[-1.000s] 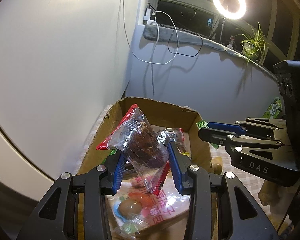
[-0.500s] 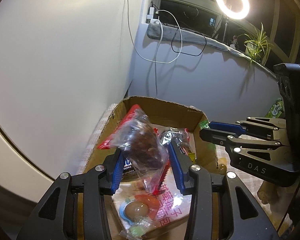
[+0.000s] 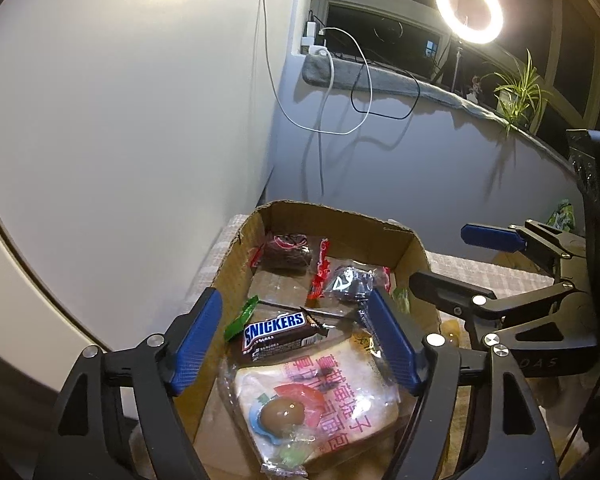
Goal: Organize snacks
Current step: 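Withdraw both grippers from the box toward the remaining candies on the table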
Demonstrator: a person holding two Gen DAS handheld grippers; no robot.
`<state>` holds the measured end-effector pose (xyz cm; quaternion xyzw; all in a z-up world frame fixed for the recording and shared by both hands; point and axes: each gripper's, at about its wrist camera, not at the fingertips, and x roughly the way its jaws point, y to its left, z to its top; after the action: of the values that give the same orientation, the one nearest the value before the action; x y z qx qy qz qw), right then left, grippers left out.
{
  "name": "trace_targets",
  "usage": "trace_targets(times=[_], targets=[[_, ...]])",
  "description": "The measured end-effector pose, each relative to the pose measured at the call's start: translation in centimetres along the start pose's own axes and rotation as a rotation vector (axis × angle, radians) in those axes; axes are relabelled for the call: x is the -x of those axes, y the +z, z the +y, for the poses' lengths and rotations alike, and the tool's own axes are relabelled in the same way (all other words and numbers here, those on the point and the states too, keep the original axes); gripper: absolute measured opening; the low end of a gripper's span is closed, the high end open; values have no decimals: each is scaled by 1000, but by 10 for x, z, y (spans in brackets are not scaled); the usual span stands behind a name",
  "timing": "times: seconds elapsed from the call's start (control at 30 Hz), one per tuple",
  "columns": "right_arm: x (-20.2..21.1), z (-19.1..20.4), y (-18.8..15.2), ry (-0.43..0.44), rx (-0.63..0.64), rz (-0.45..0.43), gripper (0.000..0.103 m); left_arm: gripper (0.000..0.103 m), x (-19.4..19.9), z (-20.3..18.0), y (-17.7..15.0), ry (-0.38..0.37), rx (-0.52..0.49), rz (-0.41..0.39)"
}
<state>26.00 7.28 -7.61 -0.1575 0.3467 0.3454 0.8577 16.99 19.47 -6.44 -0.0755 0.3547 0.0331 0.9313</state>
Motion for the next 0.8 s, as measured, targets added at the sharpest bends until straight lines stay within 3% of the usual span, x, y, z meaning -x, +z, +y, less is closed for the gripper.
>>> trace_targets(times=[0.3, 0.8], targets=[[9, -1, 0, -32, 7, -12, 94, 78, 5, -2, 0, 9, 1, -5], [43, -10, -12, -50, 6, -27, 94, 78, 27, -25, -2, -9, -30, -25]])
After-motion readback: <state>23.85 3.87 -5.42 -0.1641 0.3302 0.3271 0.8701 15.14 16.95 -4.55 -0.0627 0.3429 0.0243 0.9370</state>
